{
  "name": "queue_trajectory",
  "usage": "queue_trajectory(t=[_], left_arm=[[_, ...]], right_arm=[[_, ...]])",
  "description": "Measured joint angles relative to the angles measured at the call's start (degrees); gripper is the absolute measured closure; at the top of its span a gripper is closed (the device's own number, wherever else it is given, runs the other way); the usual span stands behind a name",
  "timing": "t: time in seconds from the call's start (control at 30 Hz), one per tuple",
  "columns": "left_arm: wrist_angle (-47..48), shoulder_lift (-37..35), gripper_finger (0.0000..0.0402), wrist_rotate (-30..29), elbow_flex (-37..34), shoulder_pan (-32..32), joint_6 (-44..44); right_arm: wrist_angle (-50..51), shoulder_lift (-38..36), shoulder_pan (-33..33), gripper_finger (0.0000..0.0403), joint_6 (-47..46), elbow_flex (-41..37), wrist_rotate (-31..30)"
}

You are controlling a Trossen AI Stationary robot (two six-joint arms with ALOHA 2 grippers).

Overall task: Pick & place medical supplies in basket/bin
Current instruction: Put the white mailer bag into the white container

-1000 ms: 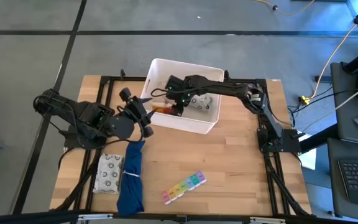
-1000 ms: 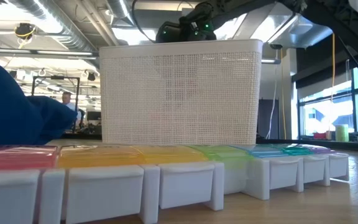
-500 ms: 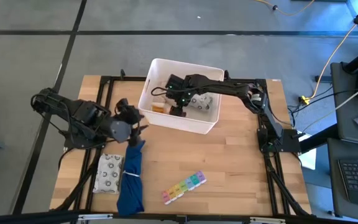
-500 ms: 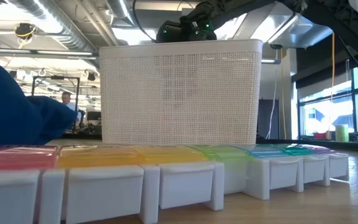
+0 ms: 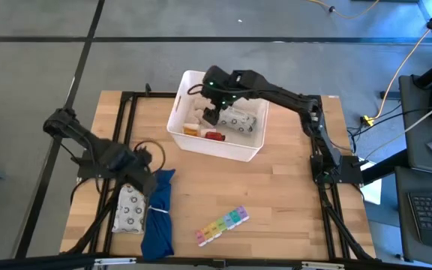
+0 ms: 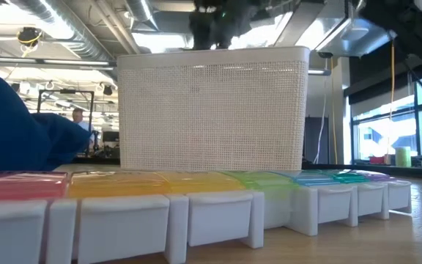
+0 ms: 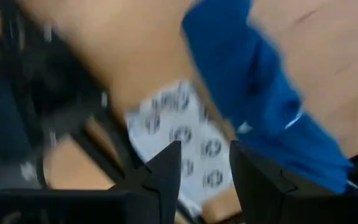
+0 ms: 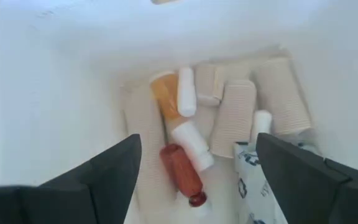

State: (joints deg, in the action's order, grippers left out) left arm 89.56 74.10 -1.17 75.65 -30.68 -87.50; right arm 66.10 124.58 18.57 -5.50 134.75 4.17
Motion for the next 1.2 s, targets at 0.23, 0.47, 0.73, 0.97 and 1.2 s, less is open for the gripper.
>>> queue_trajectory(t=[0.23,0.47,0.73,0.97,1.2], left_arm=[[-2.16,0.45,0.0275,8.18,-7.11,-9.19,-20.59],[-17.61,0.67,0.0277,8.98,-14.05,-16.16,-30.65],[-25.89,2.74,0.0294,11.54,-22.25,-19.95,-40.21],[-26.26,3.07,0.0285,14.57,-25.86,-20.66,-41.16],[-40.88,3.07,0.0275,17.50,-32.48,-20.67,-42.08]], right_arm=[[3.94,-9.47,-4.60,0.0084,-0.37,-2.97,-0.68],[5.44,-15.52,-12.10,0.0084,-1.91,-3.03,-4.22],[5.91,-16.81,-20.22,0.0084,-3.24,-3.05,-7.55],[5.89,-16.46,-23.80,0.0084,-4.12,-3.05,-7.60],[7.31,-16.46,-25.55,0.0084,-4.94,-3.05,-7.61]])
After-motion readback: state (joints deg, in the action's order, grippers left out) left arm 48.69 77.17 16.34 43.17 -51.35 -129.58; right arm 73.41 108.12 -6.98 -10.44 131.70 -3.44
